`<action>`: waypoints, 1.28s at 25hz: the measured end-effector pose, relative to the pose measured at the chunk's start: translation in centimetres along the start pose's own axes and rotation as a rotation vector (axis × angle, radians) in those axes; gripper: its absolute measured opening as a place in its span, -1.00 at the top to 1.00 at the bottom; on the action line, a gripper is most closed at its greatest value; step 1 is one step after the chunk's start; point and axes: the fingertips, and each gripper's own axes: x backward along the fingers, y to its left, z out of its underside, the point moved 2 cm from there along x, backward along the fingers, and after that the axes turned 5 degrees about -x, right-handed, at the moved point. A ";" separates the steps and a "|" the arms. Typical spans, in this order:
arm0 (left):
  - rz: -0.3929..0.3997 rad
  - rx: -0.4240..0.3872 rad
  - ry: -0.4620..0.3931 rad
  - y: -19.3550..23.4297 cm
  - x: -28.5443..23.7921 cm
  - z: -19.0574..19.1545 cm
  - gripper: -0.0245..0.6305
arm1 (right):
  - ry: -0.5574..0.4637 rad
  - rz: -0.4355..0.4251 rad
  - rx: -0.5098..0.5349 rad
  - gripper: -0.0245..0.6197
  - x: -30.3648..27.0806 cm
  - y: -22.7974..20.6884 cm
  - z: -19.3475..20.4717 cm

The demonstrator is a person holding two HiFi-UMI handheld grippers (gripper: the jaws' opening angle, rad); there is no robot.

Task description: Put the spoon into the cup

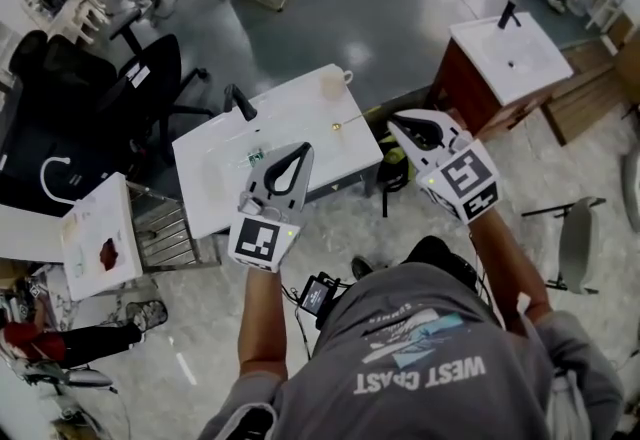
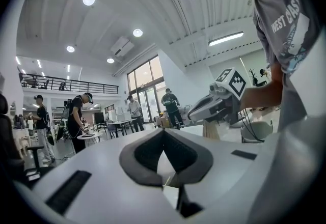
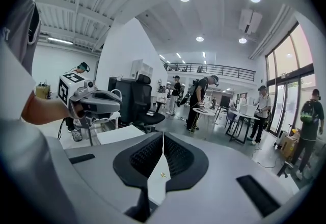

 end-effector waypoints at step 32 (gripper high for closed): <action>-0.089 0.076 0.118 5.6 -6.1 6.3 0.92 | 0.055 -0.140 -0.040 0.82 -11.3 -5.6 4.1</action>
